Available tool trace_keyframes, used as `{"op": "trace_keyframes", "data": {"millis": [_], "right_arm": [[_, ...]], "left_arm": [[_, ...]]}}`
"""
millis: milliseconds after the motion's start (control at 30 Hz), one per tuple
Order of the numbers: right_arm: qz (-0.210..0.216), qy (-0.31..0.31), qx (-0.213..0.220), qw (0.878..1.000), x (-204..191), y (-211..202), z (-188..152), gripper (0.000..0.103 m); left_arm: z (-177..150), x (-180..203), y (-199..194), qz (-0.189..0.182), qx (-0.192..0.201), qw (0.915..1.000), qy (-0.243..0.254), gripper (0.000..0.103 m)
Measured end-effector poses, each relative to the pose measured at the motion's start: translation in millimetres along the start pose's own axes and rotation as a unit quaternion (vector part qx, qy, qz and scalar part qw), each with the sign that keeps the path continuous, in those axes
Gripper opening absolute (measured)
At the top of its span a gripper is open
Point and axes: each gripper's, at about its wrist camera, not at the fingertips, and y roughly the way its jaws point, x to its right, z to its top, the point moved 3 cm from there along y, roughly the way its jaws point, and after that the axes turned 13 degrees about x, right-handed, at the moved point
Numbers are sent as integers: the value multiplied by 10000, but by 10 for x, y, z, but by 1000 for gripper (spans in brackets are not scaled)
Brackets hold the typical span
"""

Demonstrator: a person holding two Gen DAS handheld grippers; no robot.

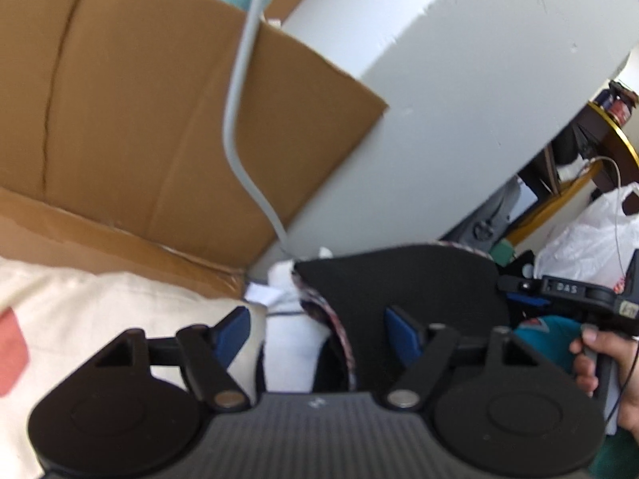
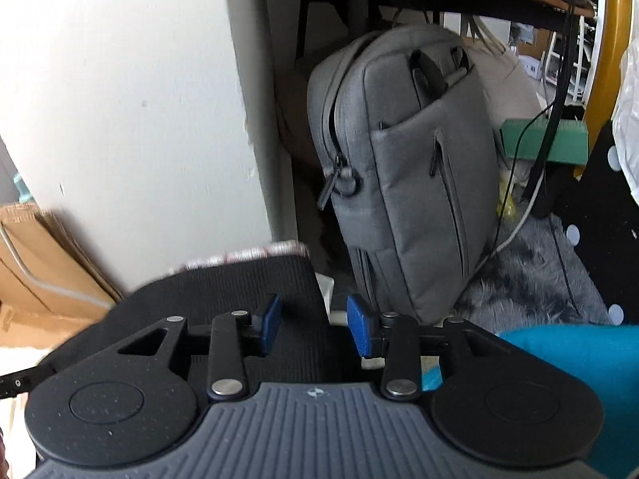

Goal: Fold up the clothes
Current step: 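Lift the folded pants with both grippers and carry them along the bed, then lower the folded pants onto the duvet and open both grippers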

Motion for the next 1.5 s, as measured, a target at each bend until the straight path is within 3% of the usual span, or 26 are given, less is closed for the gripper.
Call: {"op": "trace_keyframes", "data": {"millis": [33, 100, 133, 200, 233, 267, 433, 567, 833, 1000, 1067, 1267, 1400, 1500], "right_arm": [[57, -28, -31, 10000, -13, 34, 14, 41], [93, -51, -91, 9999, -21, 93, 22, 41], [98, -92, -124, 9998, -28, 137, 19, 41], [122, -101, -189, 9997, -35, 204, 9, 29], [146, -142, -245, 9995, -45, 258, -3, 16], [150, -242, -272, 9992, -61, 302, -7, 14], [-9, -637, -385, 9972, -85, 452, -18, 10], [-303, -546, -276, 9977, -10, 395, -6, 10], [105, -611, -31, 9981, -166, 12, -41, 12], [342, -674, -99, 9971, -324, -195, -89, 13], [363, -763, -186, 9963, -401, -299, -88, 19], [190, -521, -481, 9973, -515, -646, -83, 20], [172, -507, -595, 9968, -598, -918, -74, 20], [153, -467, -648, 9967, -690, -1147, -37, 20]], "left_arm": [[-1, 7, -9, -35, -27, 10000, -25, 73], [-17, 20, -17, -149, -58, 9999, 23, 53], [-28, 29, -17, -215, -78, 9997, 65, 49], [-73, 38, 30, -217, -203, 9993, 214, 33], [-90, 27, 63, -220, -264, 9992, 213, 29], [-94, 21, 80, -221, -270, 9992, 181, 27], [-143, -7, 170, -36, -254, 9997, 43, 27], [-123, -28, 111, 158, -226, 9996, -95, 43], [-101, 36, -76, 297, -96, 9995, 36, 43], [-57, 180, -248, 307, -135, 9994, 99, 46], [-45, 222, -304, 379, -209, 9990, 120, 47], [11, 409, -532, 521, -635, 9963, 238, 47], [131, 613, -771, 521, -723, 9946, 534, 47], [144, 749, -979, 742, -756, 9911, 813, 47]]}}
